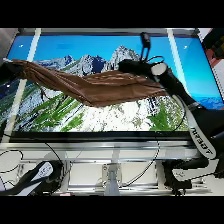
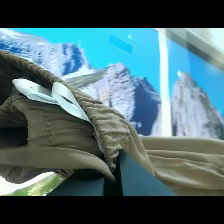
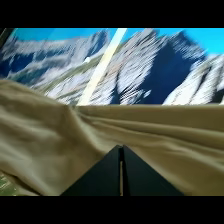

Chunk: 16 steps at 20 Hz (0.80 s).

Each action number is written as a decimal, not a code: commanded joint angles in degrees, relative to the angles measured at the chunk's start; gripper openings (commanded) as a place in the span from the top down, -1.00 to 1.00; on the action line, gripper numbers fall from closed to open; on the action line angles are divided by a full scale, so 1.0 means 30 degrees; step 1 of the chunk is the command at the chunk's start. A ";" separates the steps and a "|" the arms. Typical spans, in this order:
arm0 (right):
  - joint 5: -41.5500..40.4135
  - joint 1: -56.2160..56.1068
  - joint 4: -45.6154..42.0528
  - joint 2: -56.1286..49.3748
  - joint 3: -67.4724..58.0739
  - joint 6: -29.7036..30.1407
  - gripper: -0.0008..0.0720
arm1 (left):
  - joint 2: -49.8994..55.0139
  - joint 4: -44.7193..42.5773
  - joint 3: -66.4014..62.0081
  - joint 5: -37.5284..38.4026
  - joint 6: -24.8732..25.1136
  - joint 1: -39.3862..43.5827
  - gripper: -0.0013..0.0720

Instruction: Fold the clothes and pants, and hang the long-sleeved shirts on hangers.

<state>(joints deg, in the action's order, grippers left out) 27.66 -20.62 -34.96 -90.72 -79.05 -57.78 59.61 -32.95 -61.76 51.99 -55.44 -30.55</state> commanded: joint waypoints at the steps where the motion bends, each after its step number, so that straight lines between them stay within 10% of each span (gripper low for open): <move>1: -0.0838 -0.3067 -0.0291 -0.1792 -0.0408 -0.2761 0.95 | -0.2011 0.0255 -0.0022 0.1916 -0.0809 0.0066 0.89; 16: 0.5712 -0.9187 -0.1144 -0.8714 -0.8196 -0.5085 0.95 | -0.3067 0.0539 0.0036 0.3636 -0.0721 0.0073 0.89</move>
<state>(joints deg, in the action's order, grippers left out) 41.67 -47.57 -37.30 -116.03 -102.56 -72.40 49.65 -30.30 -61.71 61.76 -57.69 -30.33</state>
